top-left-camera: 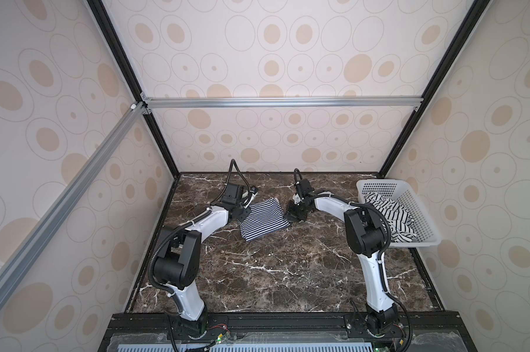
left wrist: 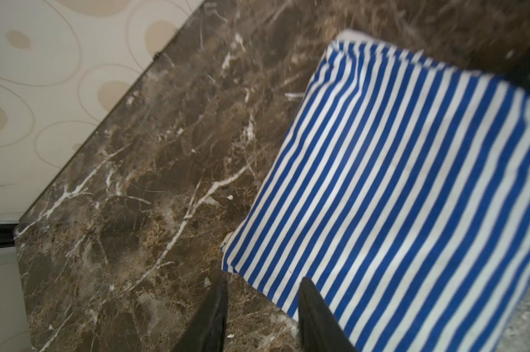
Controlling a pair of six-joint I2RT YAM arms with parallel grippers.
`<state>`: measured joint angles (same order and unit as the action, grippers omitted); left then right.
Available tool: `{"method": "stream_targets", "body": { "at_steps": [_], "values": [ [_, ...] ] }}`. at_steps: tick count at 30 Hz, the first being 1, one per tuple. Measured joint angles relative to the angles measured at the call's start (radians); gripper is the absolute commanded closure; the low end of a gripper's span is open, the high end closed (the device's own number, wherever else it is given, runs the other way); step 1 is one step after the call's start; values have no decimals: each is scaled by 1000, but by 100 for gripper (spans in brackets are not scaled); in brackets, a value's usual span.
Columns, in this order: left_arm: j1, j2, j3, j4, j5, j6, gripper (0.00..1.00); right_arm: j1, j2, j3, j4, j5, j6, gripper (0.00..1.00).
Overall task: Fold and stack tank tops
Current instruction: Rotate the tank top at the center of the table.
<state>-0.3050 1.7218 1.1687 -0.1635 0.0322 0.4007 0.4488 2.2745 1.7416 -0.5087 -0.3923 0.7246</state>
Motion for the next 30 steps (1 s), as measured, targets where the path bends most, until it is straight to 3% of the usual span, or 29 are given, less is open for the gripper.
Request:
{"method": "stream_targets", "body": {
  "at_steps": [19, 30],
  "values": [
    [-3, -4, -36, 22, 66, -31, 56, 202, 5, -21, 48, -79, 33, 70],
    [-121, 87, -32, -1, 150, -38, 55, 107, -399, -434, 80, -5, 37, 69]
  ]
}}
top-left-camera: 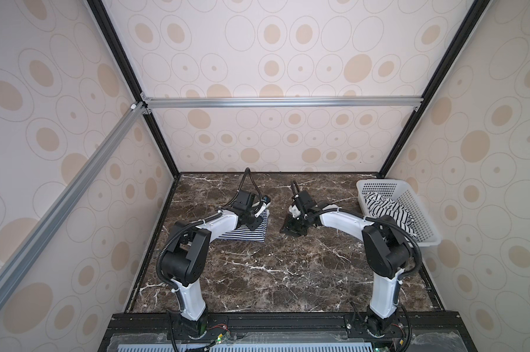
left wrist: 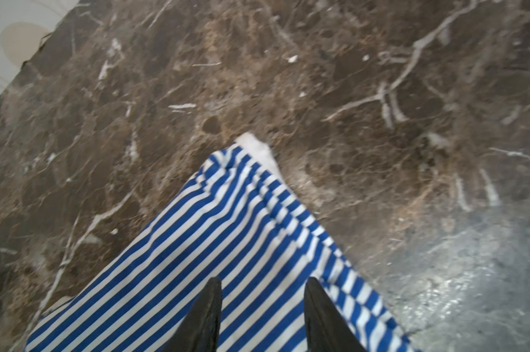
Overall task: Fold and stack tank tops
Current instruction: Rotate the tank top at the center of the table, then move the tank top to the middle-left of the table.
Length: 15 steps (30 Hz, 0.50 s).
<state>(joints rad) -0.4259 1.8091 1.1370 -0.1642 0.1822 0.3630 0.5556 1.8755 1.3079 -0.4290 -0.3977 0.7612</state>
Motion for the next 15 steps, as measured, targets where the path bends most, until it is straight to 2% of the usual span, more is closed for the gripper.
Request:
{"method": "stream_targets", "body": {
  "at_steps": [7, 15],
  "values": [
    [-47, 72, 14, 6, 21, -3, 56, -37, -111, -155, 9, 32, 0, 69],
    [-52, 128, 32, 17, -37, -4, 56, -40, -165, -182, 11, 43, 0, 68]
  ]
}}
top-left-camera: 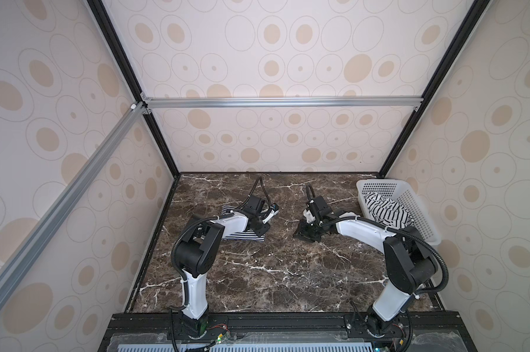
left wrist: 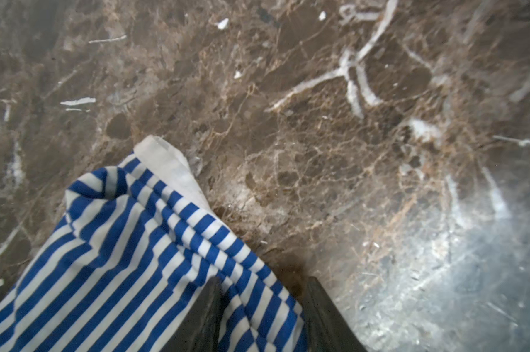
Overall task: Fold and stack tank tops
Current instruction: Move the tank top to the middle-left of the table.
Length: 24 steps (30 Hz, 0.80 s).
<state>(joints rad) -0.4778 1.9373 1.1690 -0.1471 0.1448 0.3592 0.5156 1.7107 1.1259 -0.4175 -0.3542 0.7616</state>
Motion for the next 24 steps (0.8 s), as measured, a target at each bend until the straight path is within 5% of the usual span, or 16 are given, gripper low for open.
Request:
{"method": "stream_targets", "body": {
  "at_steps": [11, 19, 24],
  "values": [
    [40, -154, -213, 64, -109, 12, 56, 0, -6, 0, 16, -2, 5, 68],
    [165, -193, -263, 77, -84, 24, 57, 9, 6, 2, 36, -12, 17, 69],
    [155, -208, -261, 42, -32, 38, 56, 14, 8, 2, 38, -11, 20, 69]
  ]
}}
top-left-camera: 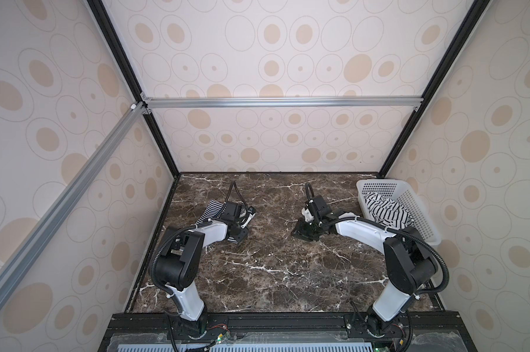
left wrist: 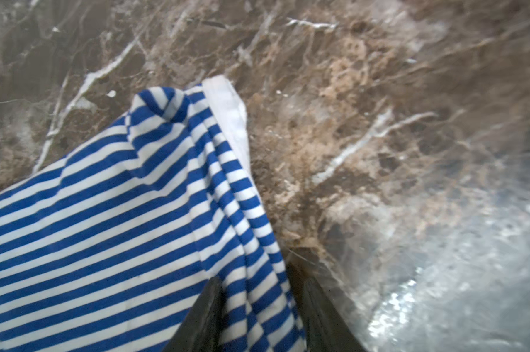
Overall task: Fold and stack tank tops
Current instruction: Move the tank top to the middle-left of the table.
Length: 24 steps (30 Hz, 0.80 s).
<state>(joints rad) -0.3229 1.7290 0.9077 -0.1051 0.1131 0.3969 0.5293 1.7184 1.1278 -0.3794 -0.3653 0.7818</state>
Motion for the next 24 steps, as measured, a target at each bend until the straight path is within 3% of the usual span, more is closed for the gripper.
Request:
{"method": "stream_targets", "body": {
  "at_steps": [11, 24],
  "values": [
    [-39, 142, 218, -43, 39, 11, 57, 0, 0, -2, 6, 2, 11, 69],
    [-20, 225, 277, -8, -45, 11, 57, 0, -2, -24, 6, 6, 17, 69]
  ]
}}
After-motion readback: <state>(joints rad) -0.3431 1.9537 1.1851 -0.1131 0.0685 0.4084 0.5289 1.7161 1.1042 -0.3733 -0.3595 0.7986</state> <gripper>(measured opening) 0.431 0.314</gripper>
